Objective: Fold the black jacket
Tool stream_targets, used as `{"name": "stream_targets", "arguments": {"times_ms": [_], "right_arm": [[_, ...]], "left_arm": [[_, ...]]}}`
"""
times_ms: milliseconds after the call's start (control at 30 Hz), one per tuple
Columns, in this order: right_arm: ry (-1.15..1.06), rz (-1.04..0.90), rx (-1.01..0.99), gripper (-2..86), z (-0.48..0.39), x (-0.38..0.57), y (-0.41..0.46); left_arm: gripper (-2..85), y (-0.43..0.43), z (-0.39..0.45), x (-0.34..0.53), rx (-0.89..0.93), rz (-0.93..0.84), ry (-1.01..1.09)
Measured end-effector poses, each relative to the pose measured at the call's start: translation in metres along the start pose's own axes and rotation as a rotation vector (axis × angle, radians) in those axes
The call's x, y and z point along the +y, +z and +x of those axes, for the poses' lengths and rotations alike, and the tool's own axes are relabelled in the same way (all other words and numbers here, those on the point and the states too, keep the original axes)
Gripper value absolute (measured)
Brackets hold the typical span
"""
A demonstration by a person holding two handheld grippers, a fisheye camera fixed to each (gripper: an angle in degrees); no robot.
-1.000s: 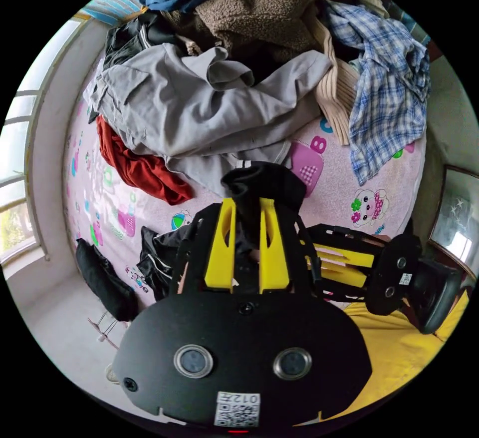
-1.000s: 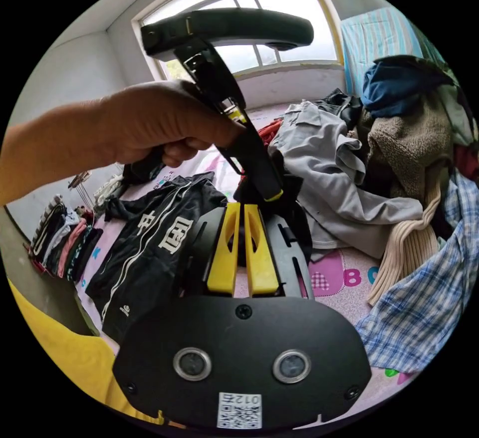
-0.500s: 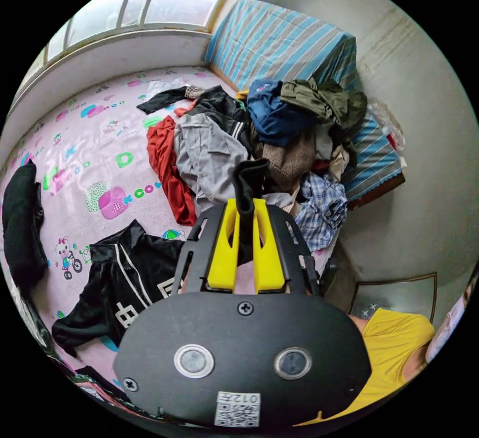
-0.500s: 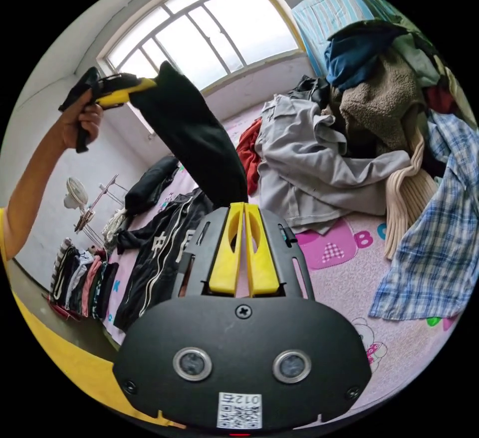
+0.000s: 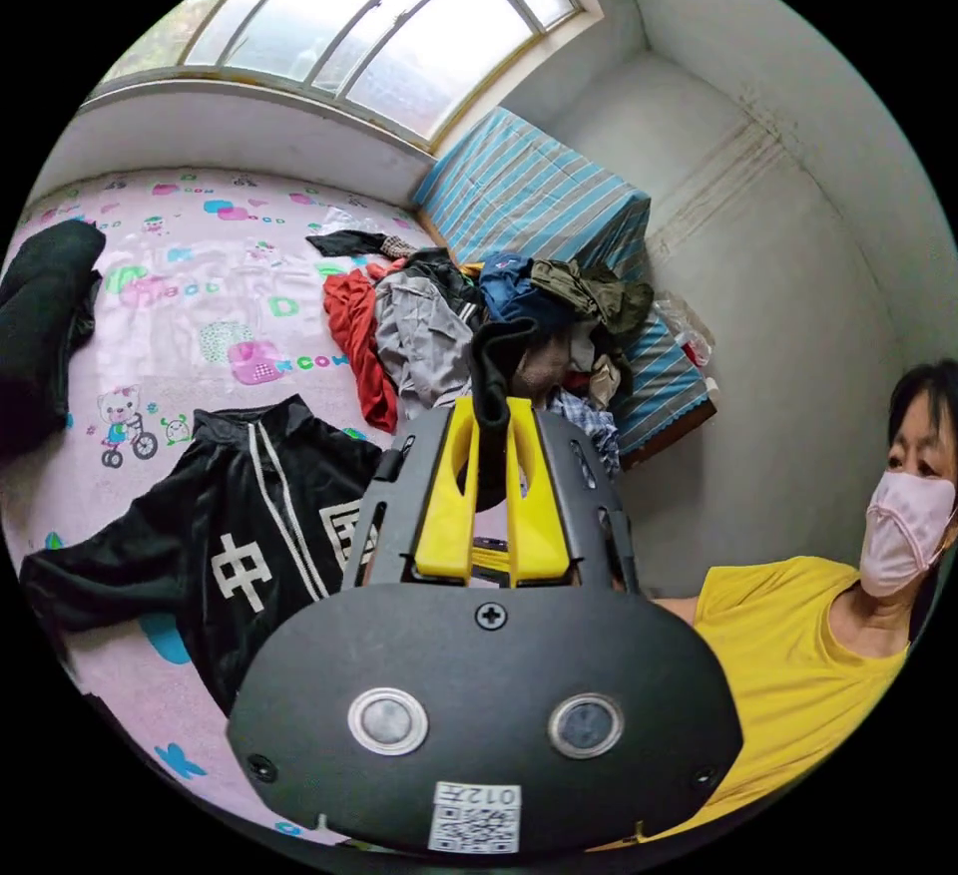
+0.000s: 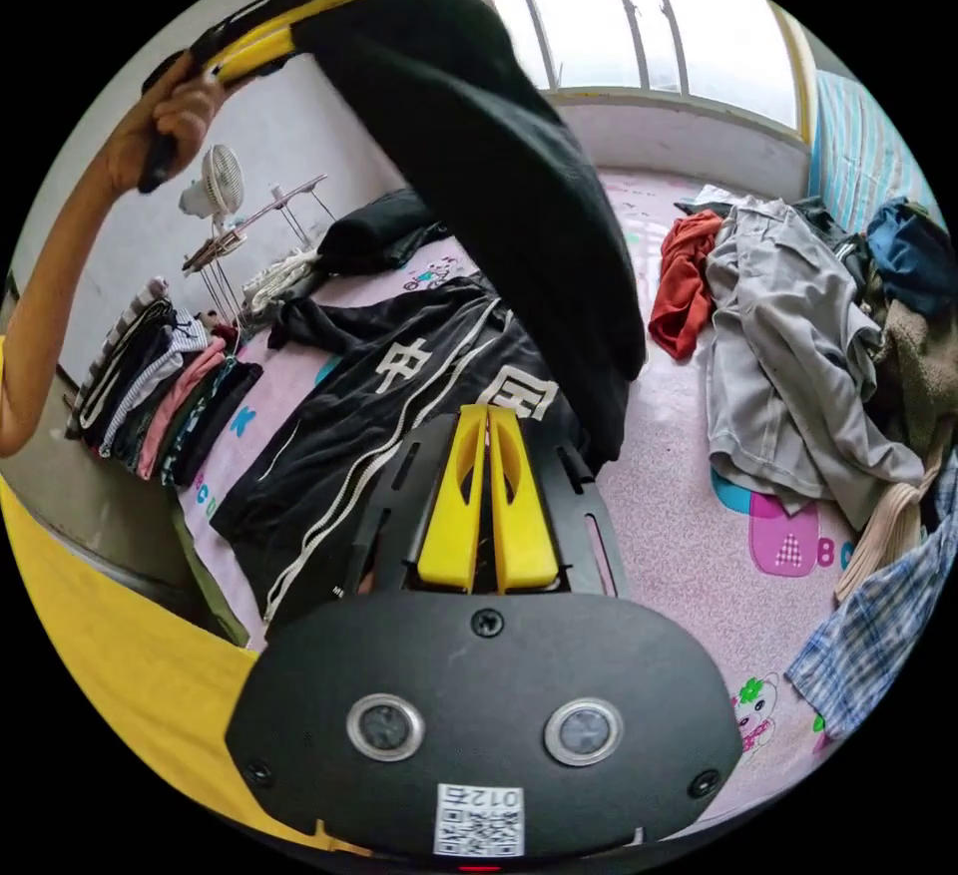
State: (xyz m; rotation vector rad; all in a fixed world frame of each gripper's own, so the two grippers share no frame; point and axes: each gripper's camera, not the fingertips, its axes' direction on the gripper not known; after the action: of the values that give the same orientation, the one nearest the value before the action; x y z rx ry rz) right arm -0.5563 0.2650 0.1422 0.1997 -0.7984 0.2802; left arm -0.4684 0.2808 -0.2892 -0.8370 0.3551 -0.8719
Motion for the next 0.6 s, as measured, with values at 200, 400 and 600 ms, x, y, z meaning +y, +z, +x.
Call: {"name": "stream_targets", "arguments": {"times_ms": [200,400,600], "right_arm": [[-0.006,-0.094,0.072,0.9,0.026,-0.031,0.007],[-0.207,-0.255,0.181,1.8,0.070,-0.127,0.043],[-0.556,-0.449,0.171,5.3,0.074,-0.227,0.084]], "left_arm": [[4.1,-0.003,-0.177,0.123,-0.100,0.043,-0.403],[4.1,0.024,-0.253,0.203,-0.060,0.087,-0.494],[4.1,0.048,-0.278,0.222,-0.053,0.063,-0.400]]}}
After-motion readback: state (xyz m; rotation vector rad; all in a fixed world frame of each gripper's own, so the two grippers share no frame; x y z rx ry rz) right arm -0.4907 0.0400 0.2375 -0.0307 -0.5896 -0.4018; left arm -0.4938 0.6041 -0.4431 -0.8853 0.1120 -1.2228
